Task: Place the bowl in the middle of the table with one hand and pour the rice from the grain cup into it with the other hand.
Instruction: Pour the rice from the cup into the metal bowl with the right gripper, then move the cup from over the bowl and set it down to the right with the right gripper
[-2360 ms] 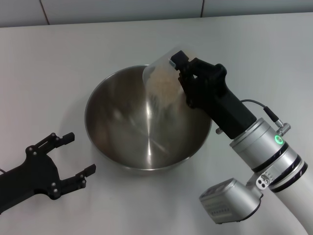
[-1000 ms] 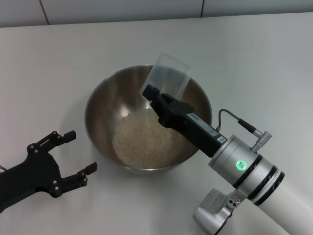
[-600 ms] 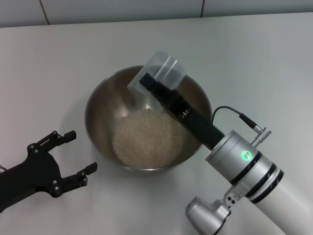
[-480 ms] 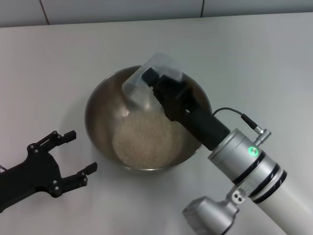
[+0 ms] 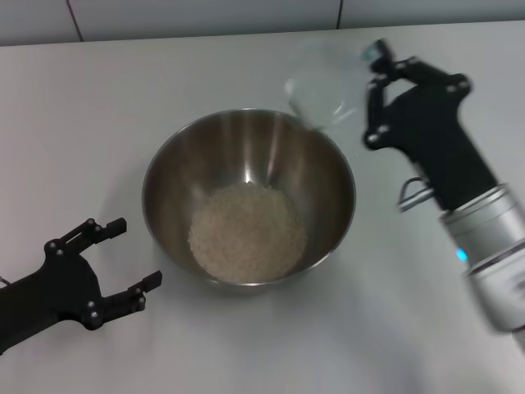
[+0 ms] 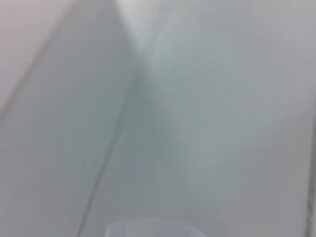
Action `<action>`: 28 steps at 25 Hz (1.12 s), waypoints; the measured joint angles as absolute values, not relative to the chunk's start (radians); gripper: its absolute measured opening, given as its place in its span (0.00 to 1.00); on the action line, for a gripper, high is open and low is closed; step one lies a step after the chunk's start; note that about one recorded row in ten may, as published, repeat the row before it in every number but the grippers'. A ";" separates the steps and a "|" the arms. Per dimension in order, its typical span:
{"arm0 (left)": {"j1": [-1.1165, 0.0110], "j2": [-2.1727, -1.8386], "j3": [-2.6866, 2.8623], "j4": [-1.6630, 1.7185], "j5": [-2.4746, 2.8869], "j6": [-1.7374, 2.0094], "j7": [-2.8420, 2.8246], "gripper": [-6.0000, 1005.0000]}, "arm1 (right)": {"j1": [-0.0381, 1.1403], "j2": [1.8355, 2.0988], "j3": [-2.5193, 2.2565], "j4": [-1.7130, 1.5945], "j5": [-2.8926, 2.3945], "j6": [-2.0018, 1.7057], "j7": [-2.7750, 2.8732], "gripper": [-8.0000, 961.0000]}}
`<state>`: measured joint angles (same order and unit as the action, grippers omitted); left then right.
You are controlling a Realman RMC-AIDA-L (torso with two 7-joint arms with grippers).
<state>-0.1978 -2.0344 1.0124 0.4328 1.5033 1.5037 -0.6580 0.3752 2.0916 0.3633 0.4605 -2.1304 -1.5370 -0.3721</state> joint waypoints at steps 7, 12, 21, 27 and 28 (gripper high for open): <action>-0.198 -2.034 1.009 0.434 1.503 1.503 -0.658 0.87 | 0.366 2.093 0.530 0.299 -2.130 -1.517 -0.025 0.02; -0.198 -2.034 1.009 0.432 1.504 1.499 -0.658 0.87 | 0.369 2.091 0.625 0.259 -2.130 -1.377 -0.015 0.03; -0.200 -2.035 1.014 0.436 1.505 1.497 -0.658 0.87 | 0.455 2.088 0.632 0.232 -2.142 -1.087 -0.011 0.03; -0.201 -2.036 1.014 0.436 1.505 1.497 -0.659 0.87 | 0.496 2.086 0.572 0.230 -2.146 -0.995 -0.014 0.04; -0.201 -2.037 1.014 0.436 1.505 1.497 -0.659 0.87 | 0.499 2.086 0.564 0.230 -2.146 -0.986 -0.015 0.04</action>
